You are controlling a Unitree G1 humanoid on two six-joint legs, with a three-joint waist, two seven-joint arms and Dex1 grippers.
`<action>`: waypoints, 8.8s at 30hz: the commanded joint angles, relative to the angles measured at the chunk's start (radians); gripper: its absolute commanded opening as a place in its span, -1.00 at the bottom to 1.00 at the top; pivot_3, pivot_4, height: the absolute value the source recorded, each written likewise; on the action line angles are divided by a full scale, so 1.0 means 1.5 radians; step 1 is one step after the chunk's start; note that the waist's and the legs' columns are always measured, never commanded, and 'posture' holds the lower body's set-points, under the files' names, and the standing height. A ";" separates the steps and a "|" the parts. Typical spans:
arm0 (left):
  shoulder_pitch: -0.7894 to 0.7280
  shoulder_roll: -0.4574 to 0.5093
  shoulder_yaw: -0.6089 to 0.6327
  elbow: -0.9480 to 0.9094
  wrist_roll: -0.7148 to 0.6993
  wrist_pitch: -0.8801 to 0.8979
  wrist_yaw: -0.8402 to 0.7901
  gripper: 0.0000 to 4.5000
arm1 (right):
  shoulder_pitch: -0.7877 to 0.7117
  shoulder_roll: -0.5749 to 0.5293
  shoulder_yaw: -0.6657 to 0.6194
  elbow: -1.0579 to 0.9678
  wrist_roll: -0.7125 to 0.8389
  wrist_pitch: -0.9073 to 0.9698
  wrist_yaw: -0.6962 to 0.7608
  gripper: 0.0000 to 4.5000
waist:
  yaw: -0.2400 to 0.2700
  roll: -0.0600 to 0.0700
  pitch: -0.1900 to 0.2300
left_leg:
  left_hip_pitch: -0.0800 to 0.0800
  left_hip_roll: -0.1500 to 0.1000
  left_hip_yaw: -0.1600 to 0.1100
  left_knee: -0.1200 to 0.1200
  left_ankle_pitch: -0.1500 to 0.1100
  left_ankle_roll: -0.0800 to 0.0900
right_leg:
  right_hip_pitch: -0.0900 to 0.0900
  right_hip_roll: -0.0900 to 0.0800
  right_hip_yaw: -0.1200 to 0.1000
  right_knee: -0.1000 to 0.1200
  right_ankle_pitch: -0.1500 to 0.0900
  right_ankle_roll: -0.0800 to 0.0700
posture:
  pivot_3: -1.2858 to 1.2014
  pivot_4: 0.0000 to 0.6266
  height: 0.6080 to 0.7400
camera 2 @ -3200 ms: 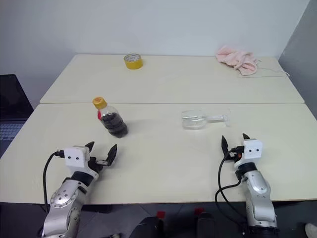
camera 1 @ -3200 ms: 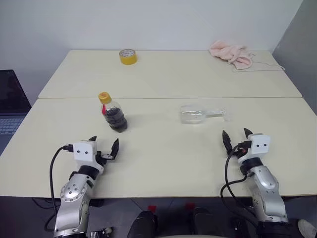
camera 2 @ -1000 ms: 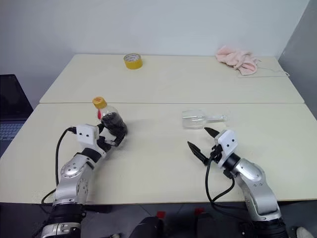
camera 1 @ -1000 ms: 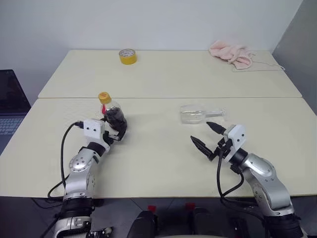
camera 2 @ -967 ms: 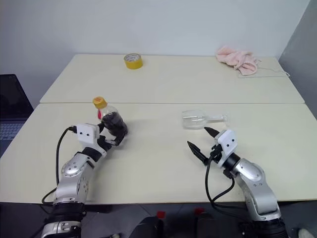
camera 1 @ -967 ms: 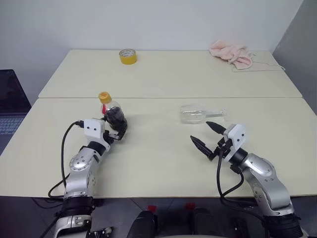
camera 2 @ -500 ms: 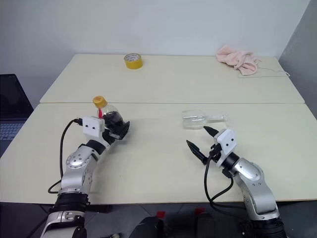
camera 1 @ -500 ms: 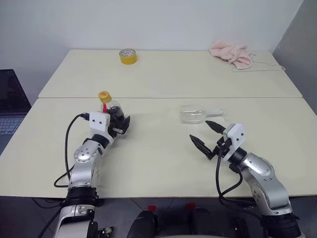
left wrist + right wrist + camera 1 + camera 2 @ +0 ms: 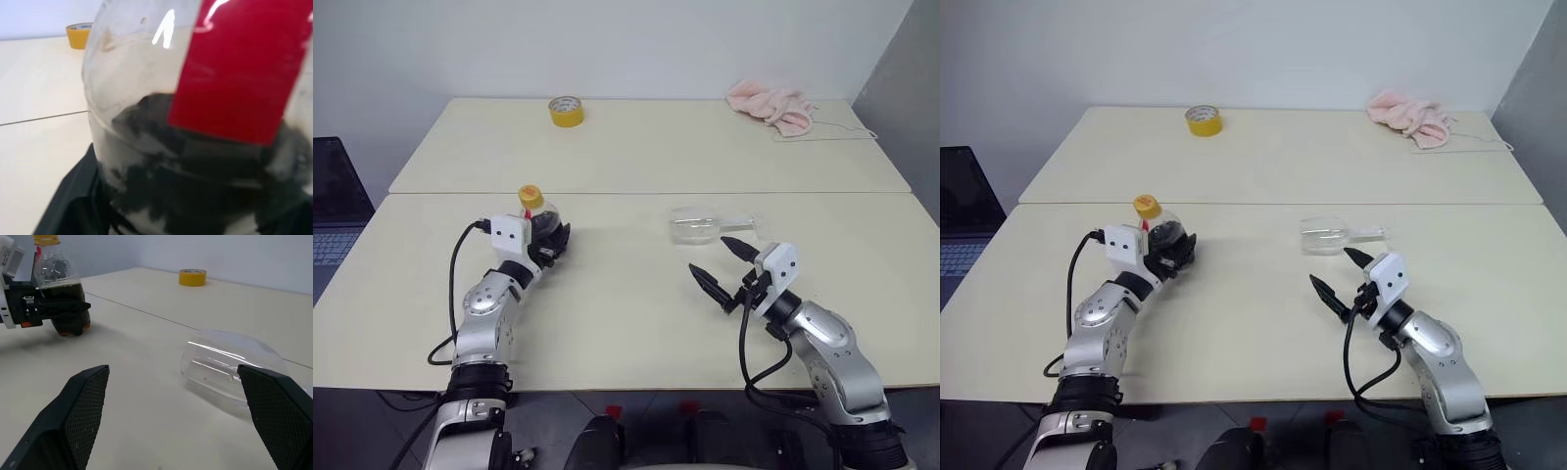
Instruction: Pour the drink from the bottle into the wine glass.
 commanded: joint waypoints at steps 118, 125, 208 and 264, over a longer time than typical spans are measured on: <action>0.090 -0.045 -0.160 -0.427 0.065 0.270 0.063 -0.54 | -0.439 0.136 0.090 0.042 0.025 0.303 0.013 0.99 | -0.015 0.000 0.000 | -0.005 0.000 0.000 0.000 0.000 0.000 | -0.006 -0.001 0.000 0.001 0.000 0.000 | 0.03 -0.52 1.00; 0.080 -0.048 -0.163 -0.412 0.077 0.254 0.075 -0.54 | -0.431 0.164 0.116 -0.024 0.014 0.385 -0.076 0.99 | -0.015 0.000 0.000 | -0.006 -0.001 0.001 0.001 0.000 0.000 | -0.008 -0.001 0.001 0.004 0.000 0.000 | 0.03 -0.52 1.00; 0.090 -0.053 -0.161 -0.423 0.087 0.254 0.091 -0.58 | -0.519 -0.004 0.080 0.182 0.061 0.161 0.298 1.00 | -0.015 0.000 0.000 | -0.006 0.000 0.001 0.001 0.000 -0.001 | -0.009 -0.001 0.001 0.004 0.000 0.000 | 0.03 -0.52 1.00; 0.103 -0.068 -0.158 -0.400 0.094 0.205 0.101 -0.59 | -0.456 0.147 0.115 0.099 -0.035 0.259 -0.051 1.00 | -0.017 0.000 0.000 | -0.006 0.000 0.001 0.001 0.000 0.000 | -0.009 -0.001 0.001 0.005 0.000 0.000 | 0.03 -0.52 1.00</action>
